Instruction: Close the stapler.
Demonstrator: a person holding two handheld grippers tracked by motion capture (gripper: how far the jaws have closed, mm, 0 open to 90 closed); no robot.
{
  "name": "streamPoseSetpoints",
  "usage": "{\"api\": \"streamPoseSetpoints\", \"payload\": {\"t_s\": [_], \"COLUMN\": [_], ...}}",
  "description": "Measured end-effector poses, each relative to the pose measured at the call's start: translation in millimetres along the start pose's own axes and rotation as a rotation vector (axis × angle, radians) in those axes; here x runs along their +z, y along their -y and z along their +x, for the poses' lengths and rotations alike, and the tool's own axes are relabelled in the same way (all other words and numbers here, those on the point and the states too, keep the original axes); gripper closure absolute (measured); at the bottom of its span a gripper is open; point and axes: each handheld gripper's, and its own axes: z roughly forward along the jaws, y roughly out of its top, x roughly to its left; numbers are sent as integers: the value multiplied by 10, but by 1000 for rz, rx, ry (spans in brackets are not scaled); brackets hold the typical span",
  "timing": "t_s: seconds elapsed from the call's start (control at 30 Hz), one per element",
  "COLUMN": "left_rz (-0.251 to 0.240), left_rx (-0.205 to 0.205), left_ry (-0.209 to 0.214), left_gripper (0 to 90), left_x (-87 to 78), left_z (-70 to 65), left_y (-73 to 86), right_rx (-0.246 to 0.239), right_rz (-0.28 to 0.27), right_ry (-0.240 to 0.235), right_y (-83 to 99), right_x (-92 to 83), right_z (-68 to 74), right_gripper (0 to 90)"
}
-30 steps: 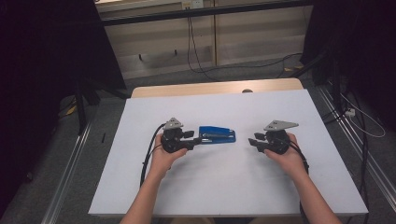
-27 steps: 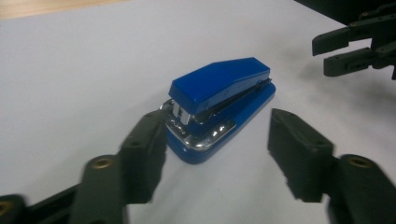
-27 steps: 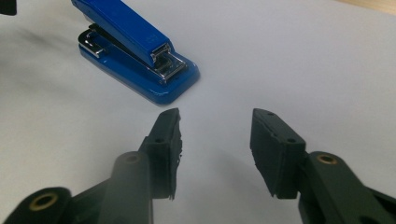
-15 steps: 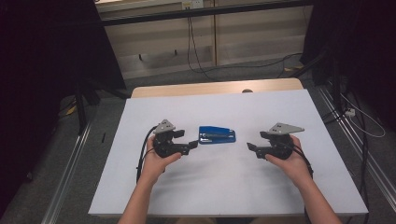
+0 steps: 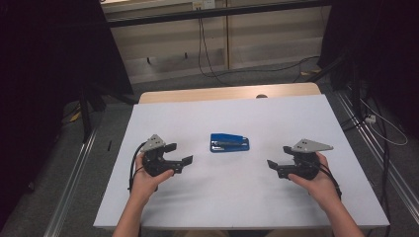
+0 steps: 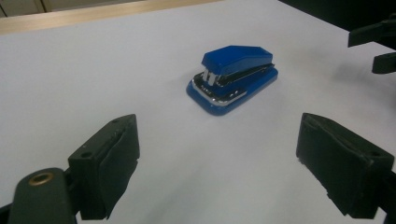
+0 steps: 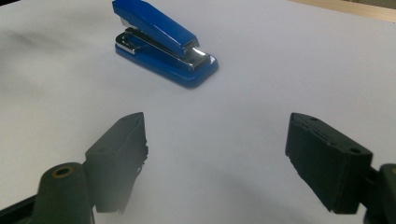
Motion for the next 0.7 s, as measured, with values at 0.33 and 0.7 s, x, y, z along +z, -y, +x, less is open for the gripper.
{"api": "streamPoseSetpoints", "payload": {"t_s": [0.33, 0.7], "left_rz": [-3, 8], "left_rx": [15, -3], "left_ry": [-34, -70], "left_gripper": [129, 109], "left_x": [-203, -423], "left_z": [54, 116], "left_y": [126, 329], "right_rx": [-11, -34], "right_rz": [14, 20], "right_ry": [-11, -17], "right_y": [116, 275], "right_x": [-115, -281], "right_z": [35, 74], "right_gripper": [170, 141]}}
